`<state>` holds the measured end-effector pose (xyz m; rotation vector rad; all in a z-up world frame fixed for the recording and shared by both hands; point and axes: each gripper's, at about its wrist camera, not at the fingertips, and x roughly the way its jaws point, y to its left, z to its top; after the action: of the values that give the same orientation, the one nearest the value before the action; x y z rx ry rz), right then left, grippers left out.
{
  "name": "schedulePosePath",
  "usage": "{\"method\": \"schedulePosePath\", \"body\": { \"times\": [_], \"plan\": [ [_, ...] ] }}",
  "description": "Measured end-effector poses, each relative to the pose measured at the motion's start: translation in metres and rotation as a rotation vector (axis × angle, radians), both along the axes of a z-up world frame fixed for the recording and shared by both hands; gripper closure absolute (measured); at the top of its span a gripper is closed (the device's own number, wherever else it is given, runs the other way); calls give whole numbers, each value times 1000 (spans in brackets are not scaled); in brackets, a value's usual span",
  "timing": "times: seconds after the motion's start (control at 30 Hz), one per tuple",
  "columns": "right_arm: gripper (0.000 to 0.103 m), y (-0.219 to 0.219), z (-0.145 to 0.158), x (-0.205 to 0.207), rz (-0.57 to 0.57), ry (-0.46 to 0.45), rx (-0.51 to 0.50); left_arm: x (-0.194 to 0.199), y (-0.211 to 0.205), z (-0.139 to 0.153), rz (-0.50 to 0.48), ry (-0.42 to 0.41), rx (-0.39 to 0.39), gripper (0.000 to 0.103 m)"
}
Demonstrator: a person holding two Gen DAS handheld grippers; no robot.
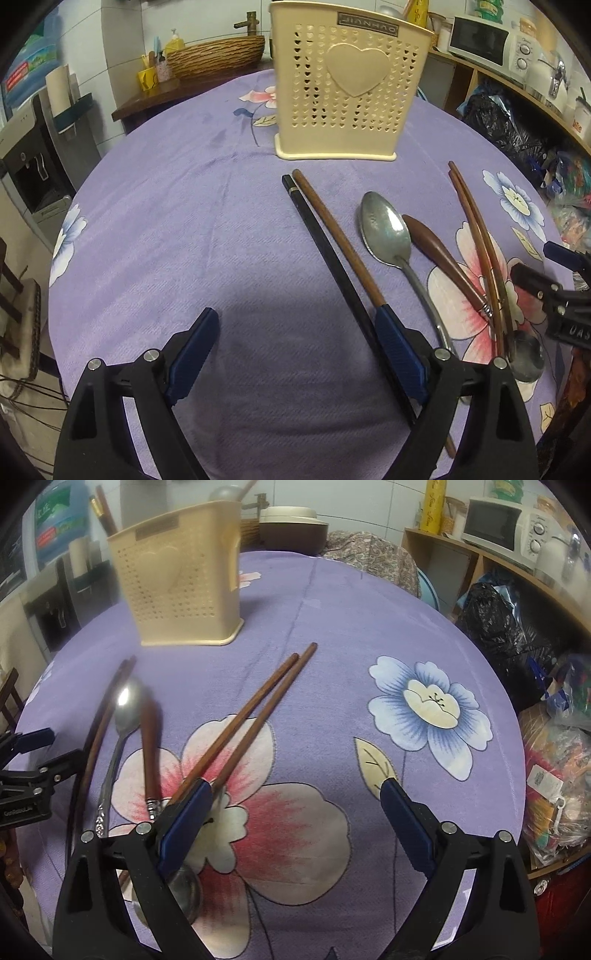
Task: Organize utensils
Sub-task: 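Position the right tool over a brown chopstick while the left tool approaches a black chopstick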
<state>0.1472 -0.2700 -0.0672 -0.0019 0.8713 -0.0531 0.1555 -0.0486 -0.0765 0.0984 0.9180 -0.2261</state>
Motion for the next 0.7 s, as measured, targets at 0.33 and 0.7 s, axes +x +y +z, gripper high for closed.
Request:
{"method": "schedulePosePath", "body": {
  "times": [0.33, 0.7],
  "plan": [
    [12, 10, -4, 12, 27, 28, -15, 2, 8, 1, 10, 15, 9, 17],
    [12, 6, -11, 30, 19, 69, -19, 6, 10, 1, 15, 13, 17, 17]
  ]
}}
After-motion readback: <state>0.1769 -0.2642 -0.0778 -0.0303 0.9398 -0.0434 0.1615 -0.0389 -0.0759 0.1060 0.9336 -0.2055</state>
